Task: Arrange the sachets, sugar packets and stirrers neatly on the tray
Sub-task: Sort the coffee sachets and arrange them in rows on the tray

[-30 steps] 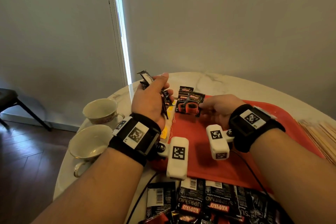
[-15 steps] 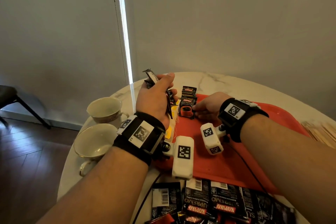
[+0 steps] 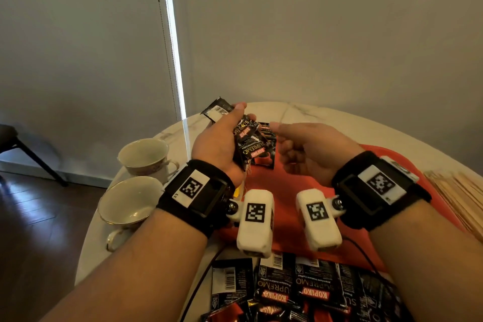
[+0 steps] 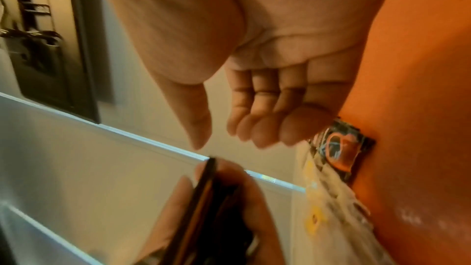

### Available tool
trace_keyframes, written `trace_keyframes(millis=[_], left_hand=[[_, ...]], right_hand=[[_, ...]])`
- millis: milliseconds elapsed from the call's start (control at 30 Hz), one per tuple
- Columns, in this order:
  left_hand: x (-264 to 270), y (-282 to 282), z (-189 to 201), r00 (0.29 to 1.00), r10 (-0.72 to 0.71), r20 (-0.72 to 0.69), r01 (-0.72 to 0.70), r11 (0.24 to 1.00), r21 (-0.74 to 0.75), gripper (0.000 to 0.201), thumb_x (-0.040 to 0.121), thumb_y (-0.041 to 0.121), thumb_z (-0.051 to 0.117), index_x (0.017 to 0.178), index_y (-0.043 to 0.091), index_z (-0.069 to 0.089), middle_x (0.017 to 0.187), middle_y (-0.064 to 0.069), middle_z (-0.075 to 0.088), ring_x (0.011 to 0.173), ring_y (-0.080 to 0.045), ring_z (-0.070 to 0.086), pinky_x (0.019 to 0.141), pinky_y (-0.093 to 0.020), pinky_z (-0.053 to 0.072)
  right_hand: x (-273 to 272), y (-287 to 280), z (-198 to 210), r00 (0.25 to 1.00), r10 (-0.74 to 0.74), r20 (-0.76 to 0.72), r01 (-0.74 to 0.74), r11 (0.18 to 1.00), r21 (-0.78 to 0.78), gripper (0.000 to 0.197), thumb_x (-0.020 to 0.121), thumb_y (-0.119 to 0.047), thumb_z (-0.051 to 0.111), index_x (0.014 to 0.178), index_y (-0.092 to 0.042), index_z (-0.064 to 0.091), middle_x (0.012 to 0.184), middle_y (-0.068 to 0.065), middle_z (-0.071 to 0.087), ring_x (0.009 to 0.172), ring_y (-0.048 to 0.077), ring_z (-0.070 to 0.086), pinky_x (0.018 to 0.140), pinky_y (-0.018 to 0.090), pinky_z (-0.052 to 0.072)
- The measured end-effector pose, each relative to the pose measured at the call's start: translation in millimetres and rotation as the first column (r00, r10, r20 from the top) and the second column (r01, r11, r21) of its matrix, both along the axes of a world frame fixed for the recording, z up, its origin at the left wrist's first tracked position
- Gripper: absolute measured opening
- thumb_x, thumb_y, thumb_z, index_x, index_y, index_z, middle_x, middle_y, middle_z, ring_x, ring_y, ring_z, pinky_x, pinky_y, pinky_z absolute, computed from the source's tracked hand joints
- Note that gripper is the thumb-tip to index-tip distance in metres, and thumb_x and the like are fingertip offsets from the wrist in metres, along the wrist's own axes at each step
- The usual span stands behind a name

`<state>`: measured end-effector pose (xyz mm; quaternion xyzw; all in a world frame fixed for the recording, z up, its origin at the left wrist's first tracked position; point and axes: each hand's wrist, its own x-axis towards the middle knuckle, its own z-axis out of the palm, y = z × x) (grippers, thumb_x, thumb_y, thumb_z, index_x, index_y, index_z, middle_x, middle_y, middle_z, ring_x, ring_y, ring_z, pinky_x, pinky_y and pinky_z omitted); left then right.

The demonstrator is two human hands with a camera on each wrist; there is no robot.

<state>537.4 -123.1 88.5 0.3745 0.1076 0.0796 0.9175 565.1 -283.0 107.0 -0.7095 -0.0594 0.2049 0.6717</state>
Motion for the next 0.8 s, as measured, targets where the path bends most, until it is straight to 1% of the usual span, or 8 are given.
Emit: trace_keyframes(millis=[133, 200, 300, 433, 567, 667, 733, 800], left_hand=[[-1, -6, 0, 0.998, -0.010, 0.066, 0.010, 1.000, 0.008, 0.022, 0.099, 0.022, 0.067, 0.120, 0.016, 0.070, 0.089, -0.006, 0.073, 0.065, -0.021, 0.072, 0.054, -0.034, 0.057], [1, -7, -3, 0.995, 0.027, 0.094, -0.030, 0.999, 0.034, 0.020, 0.099, 0.020, 0.066, 0.118, 0.016, 0.071, 0.094, -0.007, 0.073, 0.074, -0.023, 0.073, 0.062, -0.039, 0.060], [2, -2, -7, 0.990, 0.067, 0.122, -0.079, 0.992, 0.096, 0.019, 0.096, 0.013, 0.069, 0.115, 0.015, 0.072, 0.105, -0.013, 0.076, 0.095, -0.034, 0.075, 0.083, -0.053, 0.061], [2, -4, -10, 0.982, 0.106, 0.155, -0.146, 0.952, 0.270, 0.026, 0.091, -0.003, 0.071, 0.114, 0.008, 0.072, 0.111, -0.022, 0.074, 0.107, -0.044, 0.072, 0.091, -0.062, 0.059], [2, -8, -13, 0.973, 0.145, 0.178, -0.204, 0.903, 0.378, 0.036, 0.085, -0.015, 0.068, 0.111, 0.010, 0.072, 0.106, -0.009, 0.077, 0.105, -0.036, 0.073, 0.089, -0.057, 0.061], [1, -4, -11, 0.964, 0.186, 0.191, -0.250, 0.881, 0.402, 0.040, 0.081, -0.020, 0.065, 0.102, 0.014, 0.070, 0.096, -0.006, 0.072, 0.094, -0.026, 0.070, 0.089, -0.054, 0.061], [-2, -5, -8, 0.962, 0.175, 0.208, -0.247, 0.883, 0.399, 0.033, 0.079, -0.012, 0.072, 0.094, 0.017, 0.069, 0.091, -0.006, 0.067, 0.088, -0.025, 0.067, 0.091, -0.055, 0.060], [-7, -8, -5, 0.966, 0.117, 0.229, -0.204, 0.891, 0.407, 0.027, 0.074, 0.008, 0.085, 0.093, 0.017, 0.068, 0.090, -0.008, 0.067, 0.085, -0.026, 0.068, 0.089, -0.054, 0.060]], right_hand=[[-17, 5, -2, 0.990, 0.128, 0.056, -0.127, 0.992, -0.030, 0.026, 0.080, -0.024, 0.083, 0.095, -0.010, 0.066, 0.076, 0.008, 0.065, 0.058, 0.014, 0.058, 0.062, 0.031, 0.051], [-17, 6, -3, 0.994, 0.082, 0.067, -0.084, 0.996, 0.031, 0.020, 0.084, -0.015, 0.079, 0.096, -0.008, 0.064, 0.079, 0.013, 0.070, 0.057, 0.014, 0.062, 0.061, 0.030, 0.054], [-11, 2, -1, 0.997, -0.063, 0.049, 0.053, 0.982, 0.181, 0.011, 0.089, -0.007, 0.072, 0.089, -0.009, 0.061, 0.070, 0.008, 0.068, 0.056, 0.016, 0.066, 0.053, 0.029, 0.057], [-6, -2, -2, 0.971, -0.219, 0.092, 0.183, 0.936, 0.301, 0.013, 0.088, -0.001, 0.072, 0.089, -0.009, 0.062, 0.079, 0.010, 0.071, 0.058, 0.017, 0.068, 0.048, 0.024, 0.054], [-3, 2, -8, 0.944, -0.300, 0.135, 0.242, 0.912, 0.331, 0.025, 0.088, 0.003, 0.070, 0.107, -0.013, 0.064, 0.087, 0.014, 0.070, 0.058, 0.023, 0.067, 0.046, 0.028, 0.051], [-3, 4, -6, 0.926, -0.326, 0.189, 0.255, 0.912, 0.322, 0.016, 0.091, 0.004, 0.062, 0.095, -0.011, 0.068, 0.085, 0.013, 0.065, 0.054, 0.018, 0.063, 0.047, 0.029, 0.051], [-3, 4, -5, 0.934, -0.313, 0.173, 0.244, 0.911, 0.333, 0.013, 0.093, 0.000, 0.060, 0.091, -0.007, 0.070, 0.081, 0.011, 0.066, 0.054, 0.017, 0.064, 0.048, 0.028, 0.052], [-3, 1, -4, 0.959, -0.272, 0.078, 0.220, 0.891, 0.397, 0.016, 0.095, -0.008, 0.055, 0.096, -0.002, 0.070, 0.080, 0.011, 0.067, 0.058, 0.018, 0.067, 0.052, 0.027, 0.055]])
